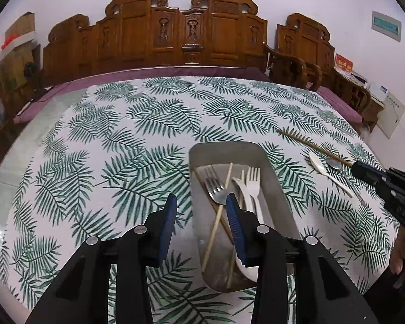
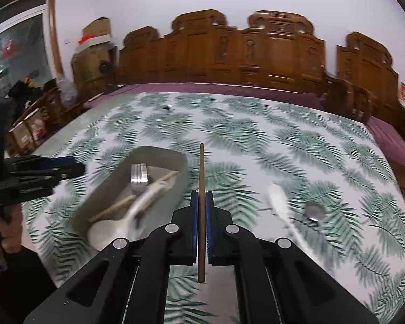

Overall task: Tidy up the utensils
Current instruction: 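Lower the wooden chopstick into the grey tray and open the right gripper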

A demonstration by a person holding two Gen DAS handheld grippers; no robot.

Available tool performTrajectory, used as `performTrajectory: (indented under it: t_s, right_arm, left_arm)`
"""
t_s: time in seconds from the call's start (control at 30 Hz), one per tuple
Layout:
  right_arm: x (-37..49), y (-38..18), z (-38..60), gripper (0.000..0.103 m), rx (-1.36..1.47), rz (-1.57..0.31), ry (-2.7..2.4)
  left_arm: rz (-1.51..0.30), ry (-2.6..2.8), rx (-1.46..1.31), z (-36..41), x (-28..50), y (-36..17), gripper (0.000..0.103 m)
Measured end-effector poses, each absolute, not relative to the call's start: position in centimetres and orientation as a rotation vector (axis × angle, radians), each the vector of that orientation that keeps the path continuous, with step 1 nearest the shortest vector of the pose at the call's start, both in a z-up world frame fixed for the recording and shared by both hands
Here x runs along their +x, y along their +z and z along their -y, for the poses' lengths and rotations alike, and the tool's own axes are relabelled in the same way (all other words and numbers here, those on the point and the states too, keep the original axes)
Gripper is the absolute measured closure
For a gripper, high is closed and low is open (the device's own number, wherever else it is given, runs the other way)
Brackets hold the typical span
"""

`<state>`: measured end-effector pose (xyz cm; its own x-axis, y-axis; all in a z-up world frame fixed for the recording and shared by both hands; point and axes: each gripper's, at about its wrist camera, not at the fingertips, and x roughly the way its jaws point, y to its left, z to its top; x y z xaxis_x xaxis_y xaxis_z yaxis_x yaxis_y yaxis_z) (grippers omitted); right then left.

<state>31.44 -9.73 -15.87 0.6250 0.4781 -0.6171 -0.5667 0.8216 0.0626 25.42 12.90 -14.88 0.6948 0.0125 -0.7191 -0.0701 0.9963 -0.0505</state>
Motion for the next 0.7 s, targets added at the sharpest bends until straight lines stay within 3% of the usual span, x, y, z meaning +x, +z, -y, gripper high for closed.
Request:
performTrajectory:
  t_s: [0.7]
  right_arm:
    - [31.3,-20.3,-1.1,0.097,-0.214,-0.798,0.549]
  left_arm:
    - [-0.798,0.053,-0.087,-14.5,25.1,-14.7,0.067]
